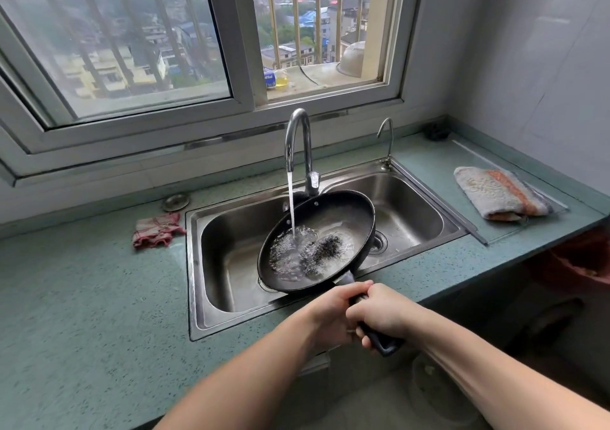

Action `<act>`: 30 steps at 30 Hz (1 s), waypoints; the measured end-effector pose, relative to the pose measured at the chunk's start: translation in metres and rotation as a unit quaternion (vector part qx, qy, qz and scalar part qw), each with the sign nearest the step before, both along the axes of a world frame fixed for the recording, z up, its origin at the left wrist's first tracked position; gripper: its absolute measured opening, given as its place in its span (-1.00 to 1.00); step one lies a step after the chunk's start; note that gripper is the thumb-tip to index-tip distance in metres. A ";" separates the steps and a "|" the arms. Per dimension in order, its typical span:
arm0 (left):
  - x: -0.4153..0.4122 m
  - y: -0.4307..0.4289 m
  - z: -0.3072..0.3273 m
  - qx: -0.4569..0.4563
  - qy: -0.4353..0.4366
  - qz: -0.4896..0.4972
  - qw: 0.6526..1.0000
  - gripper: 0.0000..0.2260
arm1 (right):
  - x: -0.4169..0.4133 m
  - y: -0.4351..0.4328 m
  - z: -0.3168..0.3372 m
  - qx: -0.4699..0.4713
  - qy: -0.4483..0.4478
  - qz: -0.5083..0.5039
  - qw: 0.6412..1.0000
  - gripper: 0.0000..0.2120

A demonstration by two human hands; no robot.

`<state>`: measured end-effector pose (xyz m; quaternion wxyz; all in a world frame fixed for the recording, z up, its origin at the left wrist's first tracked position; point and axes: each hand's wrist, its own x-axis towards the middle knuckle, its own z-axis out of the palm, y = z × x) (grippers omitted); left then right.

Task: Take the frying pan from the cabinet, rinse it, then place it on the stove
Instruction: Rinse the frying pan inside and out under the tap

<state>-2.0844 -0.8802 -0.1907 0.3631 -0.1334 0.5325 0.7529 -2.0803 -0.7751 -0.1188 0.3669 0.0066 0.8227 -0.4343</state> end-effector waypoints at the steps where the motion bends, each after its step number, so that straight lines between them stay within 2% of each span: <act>1: -0.001 0.000 -0.001 0.007 0.001 -0.002 1.000 -0.70 | -0.002 0.001 -0.001 0.000 0.001 0.009 1.000 -0.78; 15: -0.034 0.010 -0.019 0.056 -0.021 0.069 0.996 -0.70 | -0.058 0.018 -0.021 0.035 0.009 0.131 0.991 -0.86; 26: -0.026 -0.020 -0.026 0.069 -0.049 0.028 0.996 -0.51 | -0.052 0.001 -0.020 0.012 -0.008 0.159 0.987 -0.88; 30: -0.014 -0.028 -0.024 0.078 -0.048 0.070 0.993 -0.58 | -0.042 -0.011 -0.018 0.023 -0.007 0.158 0.987 -0.87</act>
